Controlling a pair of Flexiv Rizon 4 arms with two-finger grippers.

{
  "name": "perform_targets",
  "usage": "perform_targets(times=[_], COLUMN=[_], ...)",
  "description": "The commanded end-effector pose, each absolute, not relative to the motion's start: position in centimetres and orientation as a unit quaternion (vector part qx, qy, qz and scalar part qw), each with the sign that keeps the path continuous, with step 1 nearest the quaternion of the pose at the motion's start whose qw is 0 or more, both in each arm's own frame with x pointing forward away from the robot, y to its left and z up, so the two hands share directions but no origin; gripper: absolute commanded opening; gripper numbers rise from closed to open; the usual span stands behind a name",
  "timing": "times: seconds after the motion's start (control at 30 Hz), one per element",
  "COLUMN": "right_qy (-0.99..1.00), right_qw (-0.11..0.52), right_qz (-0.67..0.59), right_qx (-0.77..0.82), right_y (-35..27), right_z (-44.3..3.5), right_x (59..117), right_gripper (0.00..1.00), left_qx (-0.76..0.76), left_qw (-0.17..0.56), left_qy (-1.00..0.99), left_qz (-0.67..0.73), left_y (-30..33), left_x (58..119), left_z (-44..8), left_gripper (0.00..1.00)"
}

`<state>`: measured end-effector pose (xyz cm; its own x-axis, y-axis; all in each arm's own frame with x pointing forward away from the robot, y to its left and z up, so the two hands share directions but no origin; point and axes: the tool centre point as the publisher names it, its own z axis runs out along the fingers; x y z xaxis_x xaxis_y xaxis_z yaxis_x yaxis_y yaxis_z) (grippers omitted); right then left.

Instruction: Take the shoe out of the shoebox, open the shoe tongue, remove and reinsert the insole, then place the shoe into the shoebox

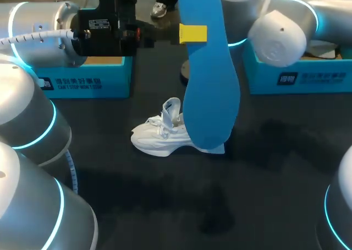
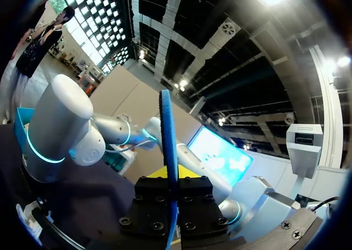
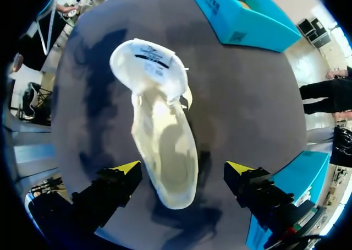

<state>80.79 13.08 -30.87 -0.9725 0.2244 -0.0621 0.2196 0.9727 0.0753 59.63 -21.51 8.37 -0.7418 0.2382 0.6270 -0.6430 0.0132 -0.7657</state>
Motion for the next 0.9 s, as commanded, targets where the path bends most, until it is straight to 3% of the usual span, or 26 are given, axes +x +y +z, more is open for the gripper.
perform_targets(times=[0.03,0.73,0.83,0.9], right_qy=[0.993,0.994,0.993,0.993], right_qw=[0.026,-0.011,-0.012,-0.014], right_qz=[0.037,0.037,0.034,0.029], right_qx=[0.11,0.107,0.111,0.114], right_y=[14.5,15.2,15.2,15.2], right_z=[-33.3,-39.0,-39.3,-39.5], right_x=[82.5,83.6,83.7,83.7], right_gripper=[1.0,1.0,0.87,0.66], left_qx=[0.16,0.16,0.16,0.16], left_qw=[0.322,0.322,0.322,0.322], left_qy=[-0.635,-0.635,-0.635,-0.635], left_qz=[0.684,0.684,0.684,0.684], left_y=[-21.6,-21.6,-21.6,-21.6], left_x=[59.5,59.5,59.5,59.5], left_z=[8.3,8.3,8.3,8.3], left_gripper=[0.0,0.0,0.0,0.0])
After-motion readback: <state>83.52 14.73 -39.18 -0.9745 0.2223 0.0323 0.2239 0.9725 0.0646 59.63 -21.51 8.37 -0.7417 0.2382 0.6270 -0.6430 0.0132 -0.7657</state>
